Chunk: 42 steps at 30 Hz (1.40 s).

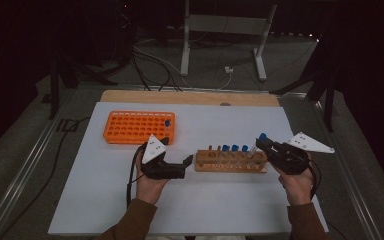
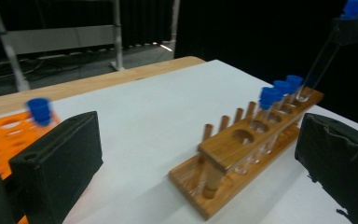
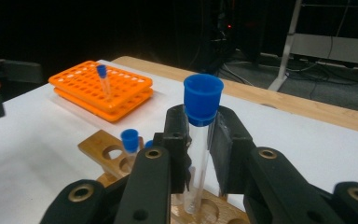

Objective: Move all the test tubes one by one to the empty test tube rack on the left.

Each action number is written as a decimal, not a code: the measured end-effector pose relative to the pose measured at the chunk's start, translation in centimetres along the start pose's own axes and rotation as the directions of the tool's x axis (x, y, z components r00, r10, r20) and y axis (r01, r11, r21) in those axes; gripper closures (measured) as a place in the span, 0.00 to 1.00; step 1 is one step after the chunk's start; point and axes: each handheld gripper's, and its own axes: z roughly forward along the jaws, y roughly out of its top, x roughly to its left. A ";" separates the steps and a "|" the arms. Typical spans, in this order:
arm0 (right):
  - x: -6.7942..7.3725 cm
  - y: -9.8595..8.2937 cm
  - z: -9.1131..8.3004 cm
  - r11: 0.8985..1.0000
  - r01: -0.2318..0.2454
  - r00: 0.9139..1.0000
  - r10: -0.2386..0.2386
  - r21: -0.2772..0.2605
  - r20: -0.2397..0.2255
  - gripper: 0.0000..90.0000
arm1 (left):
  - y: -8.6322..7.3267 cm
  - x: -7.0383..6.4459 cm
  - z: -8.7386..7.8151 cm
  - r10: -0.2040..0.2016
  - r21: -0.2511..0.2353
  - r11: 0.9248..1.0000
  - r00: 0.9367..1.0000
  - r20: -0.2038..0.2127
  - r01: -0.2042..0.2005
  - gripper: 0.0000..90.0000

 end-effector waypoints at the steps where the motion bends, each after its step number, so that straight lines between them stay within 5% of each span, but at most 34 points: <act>1: 0.2 0.1 0.0 1.000 0.004 1.000 -0.004 -0.001 -0.006 0.86 | 0.1 -0.2 0.1 0.005 0.001 1.000 1.000 0.005 -0.005 0.02; 9: 1.5 0.5 0.3 0.999 0.030 0.999 -0.029 0.013 -0.046 0.86 | 0.7 -2.1 1.8 0.039 0.005 0.999 0.997 0.061 -0.039 0.02; 19: 4.0 0.2 2.0 0.998 0.047 0.989 -0.042 0.031 -0.140 0.85 | 0.9 -5.1 4.2 0.094 0.037 0.994 0.983 0.157 -0.101 0.09; 27: 5.1 0.2 2.4 0.997 0.066 0.984 -0.059 0.036 -0.170 0.85 | 0.9 -6.8 5.1 0.167 0.024 0.985 0.972 0.164 -0.173 0.38; 32: 5.6 0.2 2.6 0.997 0.065 0.980 -0.057 0.035 -0.193 0.85 | 1.0 -7.4 5.7 0.184 0.021 0.981 0.965 0.185 -0.191 0.59; 42: 6.1 0.1 2.8 0.996 0.078 0.974 -0.067 0.042 -0.215 0.86 | 0.9 -7.9 6.2 0.199 0.005 0.979 0.958 0.208 -0.205 0.83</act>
